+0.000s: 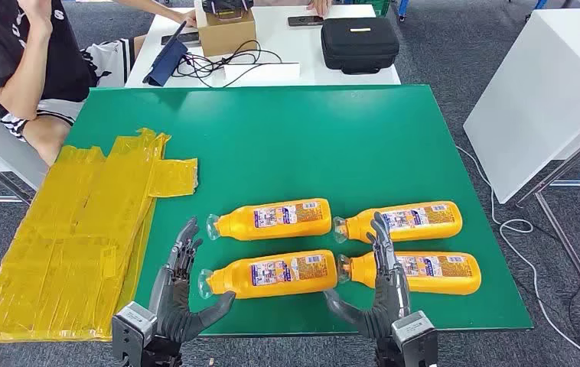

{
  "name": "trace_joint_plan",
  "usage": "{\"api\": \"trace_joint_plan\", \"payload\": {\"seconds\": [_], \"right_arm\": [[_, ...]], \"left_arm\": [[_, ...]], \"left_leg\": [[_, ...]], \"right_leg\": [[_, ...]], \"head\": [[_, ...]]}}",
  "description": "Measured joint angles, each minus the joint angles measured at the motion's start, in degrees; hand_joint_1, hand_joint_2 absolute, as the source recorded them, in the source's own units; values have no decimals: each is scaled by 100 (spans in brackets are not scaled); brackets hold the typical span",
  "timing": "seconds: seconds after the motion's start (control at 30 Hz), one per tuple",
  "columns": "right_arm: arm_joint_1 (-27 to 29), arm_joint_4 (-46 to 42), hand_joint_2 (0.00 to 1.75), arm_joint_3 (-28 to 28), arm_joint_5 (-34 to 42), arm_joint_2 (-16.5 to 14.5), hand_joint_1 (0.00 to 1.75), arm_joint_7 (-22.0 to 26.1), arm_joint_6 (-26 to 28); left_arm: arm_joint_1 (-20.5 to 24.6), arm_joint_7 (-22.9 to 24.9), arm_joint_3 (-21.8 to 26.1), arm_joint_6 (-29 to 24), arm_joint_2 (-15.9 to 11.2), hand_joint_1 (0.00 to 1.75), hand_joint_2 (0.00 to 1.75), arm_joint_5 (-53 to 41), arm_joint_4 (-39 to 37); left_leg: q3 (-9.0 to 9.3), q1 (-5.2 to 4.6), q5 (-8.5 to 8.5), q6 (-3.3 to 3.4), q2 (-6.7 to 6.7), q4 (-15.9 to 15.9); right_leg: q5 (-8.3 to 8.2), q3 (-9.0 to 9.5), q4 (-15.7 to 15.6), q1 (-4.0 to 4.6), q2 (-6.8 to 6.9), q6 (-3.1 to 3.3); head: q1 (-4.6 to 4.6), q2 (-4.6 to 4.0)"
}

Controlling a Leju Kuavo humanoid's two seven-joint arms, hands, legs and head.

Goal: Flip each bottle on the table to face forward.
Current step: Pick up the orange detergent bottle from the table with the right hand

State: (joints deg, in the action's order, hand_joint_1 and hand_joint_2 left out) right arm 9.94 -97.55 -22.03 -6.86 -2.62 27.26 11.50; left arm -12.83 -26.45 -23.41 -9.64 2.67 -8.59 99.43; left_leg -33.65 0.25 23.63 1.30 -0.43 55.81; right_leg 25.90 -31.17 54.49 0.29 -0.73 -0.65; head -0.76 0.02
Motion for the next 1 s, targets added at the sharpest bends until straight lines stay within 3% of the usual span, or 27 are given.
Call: {"api": "trace_joint_plan", "payload": {"seconds": [0.67, 0.73, 0.8, 0.87, 1.0], "right_arm": [[0, 0, 175, 0, 0, 1, 0, 0, 0], [0, 0, 175, 0, 0, 1, 77, 0, 0], [0, 0, 175, 0, 0, 0, 164, 0, 0], [0, 0, 175, 0, 0, 1, 175, 0, 0], [0, 0, 175, 0, 0, 0, 175, 0, 0]], "left_arm": [[0, 0, 0, 0, 0, 1, 175, 0, 0], [0, 0, 0, 0, 0, 81, 175, 0, 0], [0, 0, 0, 0, 0, 168, 175, 0, 0], [0, 0, 0, 0, 0, 175, 175, 0, 0], [0, 0, 0, 0, 0, 175, 175, 0, 0]], "left_leg": [[0, 0, 0, 0, 0, 0], [0, 0, 0, 0, 0, 0], [0, 0, 0, 0, 0, 0], [0, 0, 0, 0, 0, 0], [0, 0, 0, 0, 0, 0]], "right_leg": [[0, 0, 0, 0, 0, 0], [0, 0, 0, 0, 0, 0], [0, 0, 0, 0, 0, 0], [0, 0, 0, 0, 0, 0], [0, 0, 0, 0, 0, 0]], "head": [[0, 0], [0, 0], [0, 0], [0, 0], [0, 0]]}}
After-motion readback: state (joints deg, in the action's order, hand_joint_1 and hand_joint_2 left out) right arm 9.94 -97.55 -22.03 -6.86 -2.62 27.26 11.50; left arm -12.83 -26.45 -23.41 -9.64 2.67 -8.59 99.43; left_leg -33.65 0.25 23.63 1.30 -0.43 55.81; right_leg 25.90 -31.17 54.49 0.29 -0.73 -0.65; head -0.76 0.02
